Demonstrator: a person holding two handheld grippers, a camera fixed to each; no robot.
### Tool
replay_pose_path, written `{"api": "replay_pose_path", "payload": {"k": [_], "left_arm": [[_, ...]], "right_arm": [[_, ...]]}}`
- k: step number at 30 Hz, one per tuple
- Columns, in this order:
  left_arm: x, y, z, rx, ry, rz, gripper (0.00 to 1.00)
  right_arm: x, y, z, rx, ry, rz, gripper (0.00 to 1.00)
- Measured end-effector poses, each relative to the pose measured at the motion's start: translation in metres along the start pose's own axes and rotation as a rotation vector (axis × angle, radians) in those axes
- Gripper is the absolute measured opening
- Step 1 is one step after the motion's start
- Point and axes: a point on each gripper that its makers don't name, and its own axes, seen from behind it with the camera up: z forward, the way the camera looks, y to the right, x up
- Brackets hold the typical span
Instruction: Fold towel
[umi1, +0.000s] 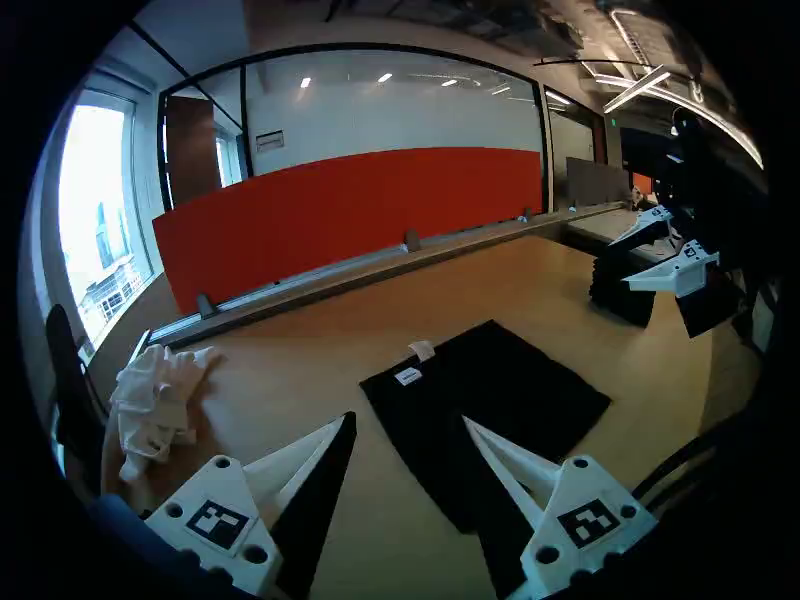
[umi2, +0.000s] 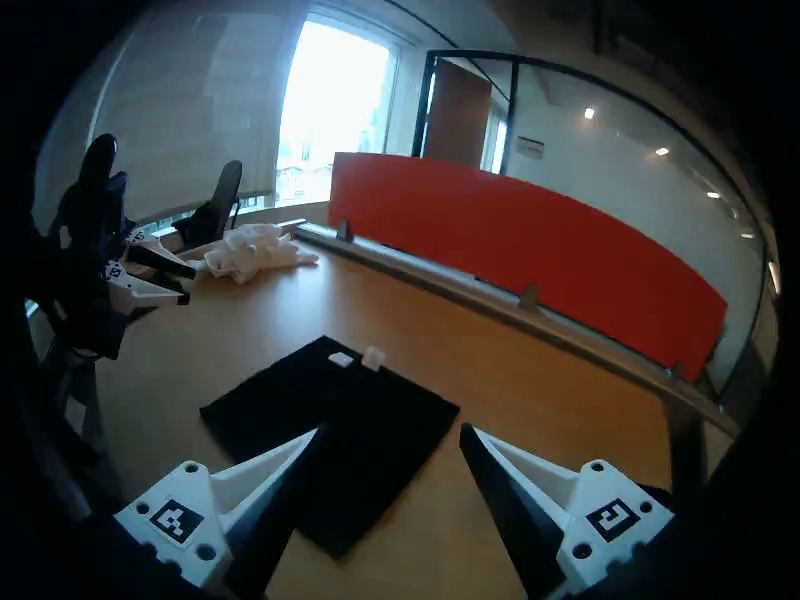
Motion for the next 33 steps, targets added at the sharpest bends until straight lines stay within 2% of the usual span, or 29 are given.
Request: {"api": "replay_pose_path", "payload": {"k": [17,33], "left_arm": [[-0.065,0.020,0.022,-0.048,-0.116,-0.005,0.67],[-0.123,0.041,0.042,-0.105,-0.238,-0.016,0.67]], "right_arm": [[-0.077,-0.031,0.026,0.056,-0.140,0.010,1.00],[-0.129,-0.055,0.039,0.105,-0.233,0.018,1.00]]}}
